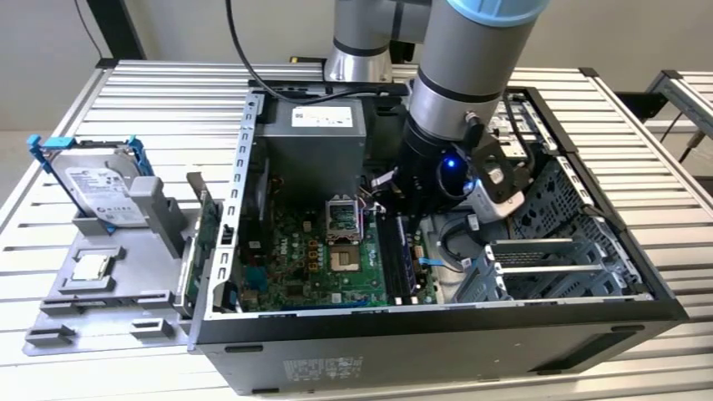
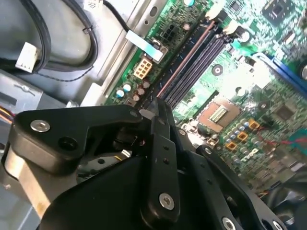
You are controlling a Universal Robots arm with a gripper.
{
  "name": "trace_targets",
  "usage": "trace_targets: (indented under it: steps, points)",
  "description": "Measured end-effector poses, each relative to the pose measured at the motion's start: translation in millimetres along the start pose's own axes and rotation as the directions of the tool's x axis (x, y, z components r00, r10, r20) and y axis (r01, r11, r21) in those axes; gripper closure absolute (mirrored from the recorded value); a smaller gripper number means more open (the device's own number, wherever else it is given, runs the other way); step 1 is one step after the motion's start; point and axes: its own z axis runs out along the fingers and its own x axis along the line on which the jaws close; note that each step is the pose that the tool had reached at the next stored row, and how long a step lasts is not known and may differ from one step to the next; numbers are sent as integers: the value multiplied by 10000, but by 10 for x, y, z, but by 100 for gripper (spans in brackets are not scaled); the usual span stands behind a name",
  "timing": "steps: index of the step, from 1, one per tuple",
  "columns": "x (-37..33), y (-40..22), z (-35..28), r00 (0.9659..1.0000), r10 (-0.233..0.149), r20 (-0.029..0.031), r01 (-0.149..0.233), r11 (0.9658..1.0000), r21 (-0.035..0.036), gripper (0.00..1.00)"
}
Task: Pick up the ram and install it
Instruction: 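Insert the ram into the slot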
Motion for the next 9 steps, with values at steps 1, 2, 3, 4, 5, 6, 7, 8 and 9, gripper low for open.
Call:
trace_targets:
  steps: [1, 2, 3, 4, 5, 6, 7, 8, 9]
  points:
    - [0, 0, 0, 9998, -180, 0, 180, 9998, 1, 100]
    - [0, 0, 0, 9994, -355, -1, 355, 9994, 3, 100]
    - [0, 0, 0, 9985, -545, -1, 545, 9985, 4, 100]
    - [0, 0, 0, 9974, -725, -1, 725, 9974, 5, 100]
    - [0, 0, 0, 9959, -904, -2, 904, 9959, 6, 100]
    - [0, 0, 0, 9941, -1088, -2, 1088, 9941, 7, 100]
    - [0, 0, 0, 9919, -1267, -3, 1267, 9919, 8, 100]
    - [0, 0, 0, 9895, -1446, -3, 1446, 9895, 10, 100]
    - [0, 0, 0, 9867, -1623, -3, 1623, 9867, 12, 100]
